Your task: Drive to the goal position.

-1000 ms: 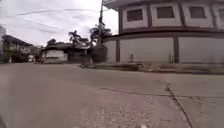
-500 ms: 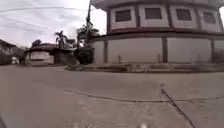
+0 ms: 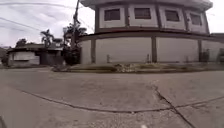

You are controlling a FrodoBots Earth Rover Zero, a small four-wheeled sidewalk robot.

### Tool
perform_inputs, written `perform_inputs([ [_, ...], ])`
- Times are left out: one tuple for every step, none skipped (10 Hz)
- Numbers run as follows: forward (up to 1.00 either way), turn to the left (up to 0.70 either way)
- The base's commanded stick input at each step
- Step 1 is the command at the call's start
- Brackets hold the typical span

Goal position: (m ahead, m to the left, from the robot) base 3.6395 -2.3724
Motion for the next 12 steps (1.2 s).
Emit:
perform_inputs([
  [0.7, -0.29],
  [0.7, -0.29],
  [0.7, -0.29],
  [0.7, -0.29],
  [0.7, -0.29],
  [0.7, -0.29],
  [0.7, -0.29],
  [0.7, -0.29],
  [0.7, -0.29],
  [0.7, -0.29],
  [0.7, -0.29],
  [0.7, -0.29],
])
